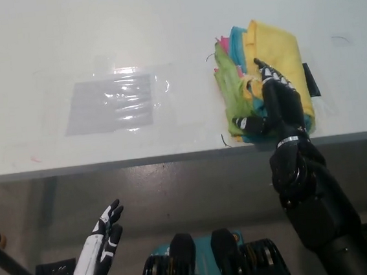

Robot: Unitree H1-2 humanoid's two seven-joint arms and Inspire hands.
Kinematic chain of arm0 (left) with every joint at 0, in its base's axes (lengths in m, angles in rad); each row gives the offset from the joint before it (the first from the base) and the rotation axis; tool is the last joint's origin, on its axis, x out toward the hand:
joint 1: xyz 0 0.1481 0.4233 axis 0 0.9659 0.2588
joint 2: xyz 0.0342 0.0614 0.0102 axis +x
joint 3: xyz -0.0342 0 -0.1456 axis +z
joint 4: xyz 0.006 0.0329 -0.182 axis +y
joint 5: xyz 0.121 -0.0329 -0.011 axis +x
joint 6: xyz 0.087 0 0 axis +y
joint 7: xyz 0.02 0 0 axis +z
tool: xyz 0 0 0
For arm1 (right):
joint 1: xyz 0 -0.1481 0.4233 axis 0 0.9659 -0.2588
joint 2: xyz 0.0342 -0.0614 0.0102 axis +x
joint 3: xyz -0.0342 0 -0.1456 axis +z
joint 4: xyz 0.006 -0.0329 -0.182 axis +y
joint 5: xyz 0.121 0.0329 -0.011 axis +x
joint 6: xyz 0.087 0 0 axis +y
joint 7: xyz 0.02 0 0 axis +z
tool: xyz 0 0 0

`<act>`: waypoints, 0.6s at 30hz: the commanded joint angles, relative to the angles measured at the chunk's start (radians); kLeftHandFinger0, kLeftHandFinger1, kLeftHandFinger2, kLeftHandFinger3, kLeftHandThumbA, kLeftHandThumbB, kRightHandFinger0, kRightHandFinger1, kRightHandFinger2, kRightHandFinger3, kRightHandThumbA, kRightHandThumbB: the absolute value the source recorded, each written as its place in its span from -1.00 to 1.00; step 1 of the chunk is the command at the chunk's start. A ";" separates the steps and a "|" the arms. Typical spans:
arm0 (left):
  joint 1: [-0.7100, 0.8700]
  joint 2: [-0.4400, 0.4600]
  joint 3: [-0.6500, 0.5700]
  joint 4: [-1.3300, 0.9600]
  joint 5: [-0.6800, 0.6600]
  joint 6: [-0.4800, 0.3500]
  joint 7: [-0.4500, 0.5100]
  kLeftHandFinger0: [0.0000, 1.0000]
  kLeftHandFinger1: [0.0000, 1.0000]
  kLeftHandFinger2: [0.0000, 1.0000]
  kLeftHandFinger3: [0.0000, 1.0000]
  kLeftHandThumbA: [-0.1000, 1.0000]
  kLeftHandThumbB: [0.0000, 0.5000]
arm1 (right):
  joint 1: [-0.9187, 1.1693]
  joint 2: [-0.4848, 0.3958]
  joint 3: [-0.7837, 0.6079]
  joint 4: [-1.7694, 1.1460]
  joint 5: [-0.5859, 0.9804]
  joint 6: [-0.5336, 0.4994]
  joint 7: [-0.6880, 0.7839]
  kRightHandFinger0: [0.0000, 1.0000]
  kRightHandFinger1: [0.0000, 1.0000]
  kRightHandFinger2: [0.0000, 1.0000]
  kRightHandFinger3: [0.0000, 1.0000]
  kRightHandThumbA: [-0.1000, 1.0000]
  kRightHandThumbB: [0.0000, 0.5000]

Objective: A stack of folded microfibre clothes with a single fold is kept infront of the robot. the robot uses its right hand to grab one end of the clothes and pulla it away from the other end to unfold

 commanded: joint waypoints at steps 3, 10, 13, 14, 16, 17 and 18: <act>-0.028 0.019 0.003 -0.023 0.018 -0.036 0.000 1.00 1.00 1.00 1.00 1.00 0.20 | -0.065 0.028 -0.061 0.006 0.104 -0.114 -0.204 -0.98 -0.76 -0.26 -0.21 -0.27 -0.37; -0.036 0.020 0.002 -0.022 0.018 -0.028 -0.005 1.00 1.00 1.00 1.00 1.00 0.20 | -0.064 0.025 -0.072 -0.014 0.161 -0.131 -0.183 -1.00 -0.92 -0.47 -0.44 -0.16 -0.29; -0.040 0.023 0.002 -0.026 0.022 -0.025 -0.008 1.00 1.00 1.00 1.00 1.00 0.18 | -0.066 0.024 -0.072 -0.008 0.185 -0.129 -0.172 -1.00 -0.99 -0.58 -0.64 -0.15 -0.23; -0.041 0.023 0.002 -0.025 0.021 -0.026 -0.008 1.00 1.00 1.00 1.00 1.00 0.16 | -0.065 0.023 -0.073 -0.004 0.197 -0.133 -0.166 -1.00 -0.97 -0.57 -0.65 -0.14 -0.21; -0.042 0.023 0.002 -0.023 0.018 -0.029 -0.008 1.00 1.00 1.00 1.00 1.00 0.15 | -0.064 0.019 -0.070 0.000 0.206 -0.133 -0.164 -1.00 -0.99 -0.59 -0.68 -0.11 -0.21; -0.042 0.024 0.002 -0.023 0.019 -0.028 -0.008 1.00 1.00 1.00 1.00 1.00 0.16 | -0.064 0.018 -0.072 0.005 0.215 -0.138 -0.160 -1.00 -0.98 -0.58 -0.67 -0.10 -0.22; -0.042 0.024 0.001 -0.022 0.021 -0.027 -0.008 1.00 1.00 1.00 1.00 1.00 0.18 | -0.062 0.014 -0.071 0.008 0.227 -0.147 -0.156 -1.00 -0.97 -0.56 -0.67 -0.04 -0.21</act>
